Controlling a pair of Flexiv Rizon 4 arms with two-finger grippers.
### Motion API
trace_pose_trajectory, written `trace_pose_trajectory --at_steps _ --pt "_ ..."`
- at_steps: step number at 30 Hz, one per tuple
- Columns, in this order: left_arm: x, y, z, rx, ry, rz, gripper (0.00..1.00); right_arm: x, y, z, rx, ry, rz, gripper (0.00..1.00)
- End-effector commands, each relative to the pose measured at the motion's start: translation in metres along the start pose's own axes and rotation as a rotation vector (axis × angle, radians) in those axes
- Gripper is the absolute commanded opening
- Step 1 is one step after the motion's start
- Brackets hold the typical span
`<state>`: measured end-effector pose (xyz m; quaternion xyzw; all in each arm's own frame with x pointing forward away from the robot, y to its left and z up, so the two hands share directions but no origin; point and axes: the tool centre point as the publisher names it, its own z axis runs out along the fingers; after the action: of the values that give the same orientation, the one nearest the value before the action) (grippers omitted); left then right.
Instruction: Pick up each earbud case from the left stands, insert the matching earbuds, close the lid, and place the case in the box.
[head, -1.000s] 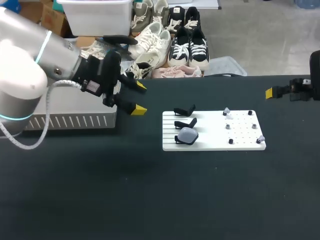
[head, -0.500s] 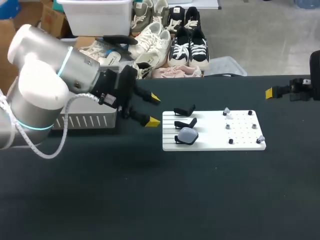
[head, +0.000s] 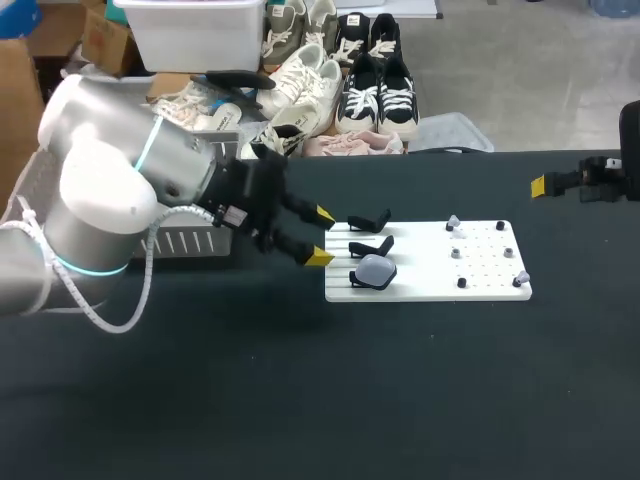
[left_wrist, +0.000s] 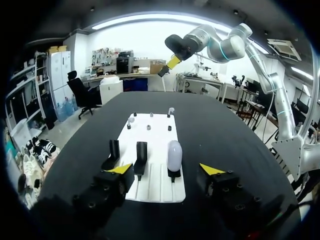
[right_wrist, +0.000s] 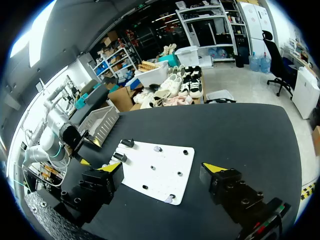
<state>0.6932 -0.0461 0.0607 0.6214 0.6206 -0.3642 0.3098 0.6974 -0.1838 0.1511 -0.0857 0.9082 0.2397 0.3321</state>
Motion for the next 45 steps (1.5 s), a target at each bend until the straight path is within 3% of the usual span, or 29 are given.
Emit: trace_pose_trajectory --at_steps 1,7,9,16,22,28,31,38,45 --pt "0.004 -0.002 0.007 0.006 -0.006 -0.001 0.85 -0.001 -0.002 0.001 -0.006 0.001 -0.001 1.0" --pt "0.008 -0.006 0.016 0.005 -0.007 0.007 0.73 -0.001 -0.002 0.001 -0.006 0.001 -0.001 1.0" --pt "0.009 -0.006 0.019 0.003 -0.008 0.009 0.62 -0.001 -0.002 0.001 -0.006 0.001 -0.001 1.0" --pt "0.009 -0.008 0.028 -0.001 -0.018 0.017 0.6 -0.001 -0.002 0.001 -0.006 0.001 -0.001 1.0" --pt "0.011 -0.006 0.037 -0.025 -0.025 0.04 0.49 -0.001 -0.002 0.001 -0.006 0.001 -0.001 1.0" --pt "0.007 -0.005 0.039 -0.013 -0.045 0.016 0.49 -0.001 -0.002 0.001 -0.006 0.001 -0.001 1.0" --pt "0.004 -0.01 0.037 0.001 -0.062 0.008 0.58 -0.001 -0.002 0.001 -0.006 0.001 -0.001 1.0" --pt "0.006 -0.018 0.044 0.012 -0.066 0.009 0.63 -0.001 -0.002 0.001 -0.006 0.001 -0.001 1.0" --pt "0.005 -0.018 0.05 0.007 -0.069 0.024 0.63 -0.001 -0.002 0.001 -0.006 0.001 -0.001 1.0"
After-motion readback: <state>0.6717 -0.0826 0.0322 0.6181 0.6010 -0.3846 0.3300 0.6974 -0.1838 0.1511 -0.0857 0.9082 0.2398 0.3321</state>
